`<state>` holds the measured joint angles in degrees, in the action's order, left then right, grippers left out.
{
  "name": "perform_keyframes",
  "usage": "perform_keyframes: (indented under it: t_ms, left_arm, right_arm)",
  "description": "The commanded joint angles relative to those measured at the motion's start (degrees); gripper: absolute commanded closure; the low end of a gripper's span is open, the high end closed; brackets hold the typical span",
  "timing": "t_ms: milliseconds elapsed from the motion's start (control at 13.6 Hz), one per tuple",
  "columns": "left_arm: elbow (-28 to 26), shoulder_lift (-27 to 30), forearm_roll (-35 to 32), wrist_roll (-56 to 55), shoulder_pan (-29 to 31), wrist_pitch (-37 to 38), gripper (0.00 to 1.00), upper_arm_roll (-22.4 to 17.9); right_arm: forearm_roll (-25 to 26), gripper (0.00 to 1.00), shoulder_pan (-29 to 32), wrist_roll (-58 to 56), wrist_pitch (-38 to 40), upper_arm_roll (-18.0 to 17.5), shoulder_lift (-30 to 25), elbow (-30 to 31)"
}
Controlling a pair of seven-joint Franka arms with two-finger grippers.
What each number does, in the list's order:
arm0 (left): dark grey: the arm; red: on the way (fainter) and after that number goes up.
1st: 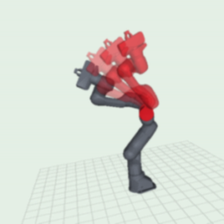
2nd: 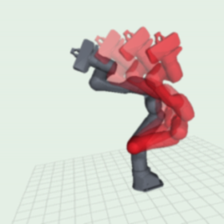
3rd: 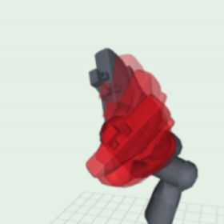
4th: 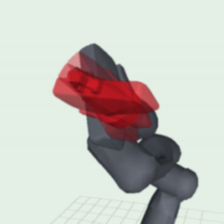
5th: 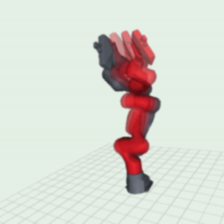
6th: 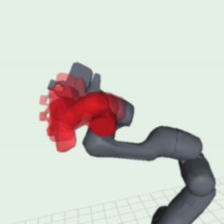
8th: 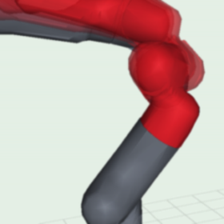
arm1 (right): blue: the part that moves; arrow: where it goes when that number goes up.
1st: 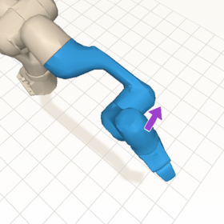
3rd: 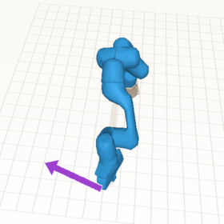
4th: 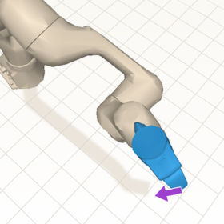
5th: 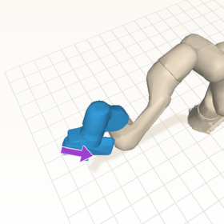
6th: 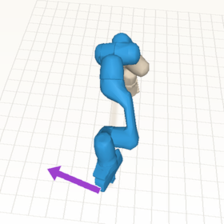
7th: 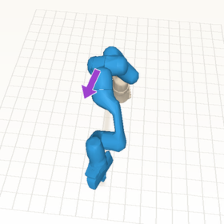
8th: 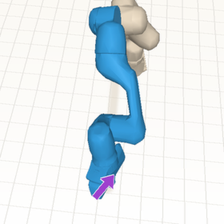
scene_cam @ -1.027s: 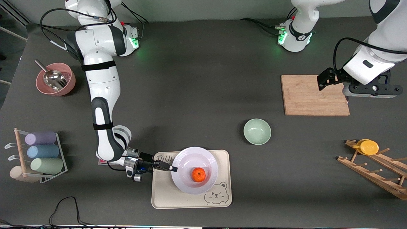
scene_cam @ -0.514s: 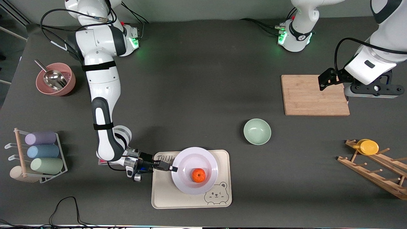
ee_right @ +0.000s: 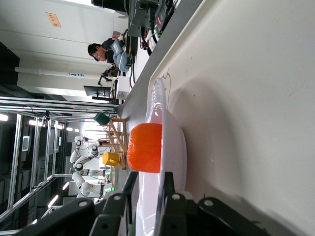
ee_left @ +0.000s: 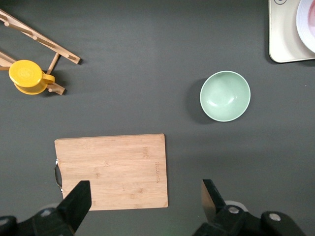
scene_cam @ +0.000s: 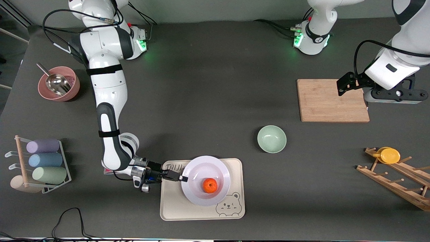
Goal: Place orange and plate with both arms
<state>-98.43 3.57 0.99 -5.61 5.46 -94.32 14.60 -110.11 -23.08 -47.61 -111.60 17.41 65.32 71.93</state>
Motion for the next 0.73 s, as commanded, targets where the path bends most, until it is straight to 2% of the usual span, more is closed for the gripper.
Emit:
perform_keyframes:
  t_ms: [0, 293, 660]
  left_arm:
    - [-0.09, 0.65, -0.2, -0.28, 0.07, 0.02, 0.0, -0.01]
    - [-0.09, 0.65, -0.28, -0.28, 0.16, 0.02, 0.0, -0.1]
    - [-0.18, 0.56, -0.2, -0.28, 0.25, 0.02, 0.0, -0.19]
  right_arm:
    - [1.3, 0.65, 0.23, 0.85, -0.29, 0.17, 0.6, -1.44]
    - [2.0, 0.57, 0.23, 1.02, -0.29, 0.86, 0.42, -1.35]
    - [7.26, 0.47, 0.67, 4.01, -0.29, 1.66, -0.28, -1.35]
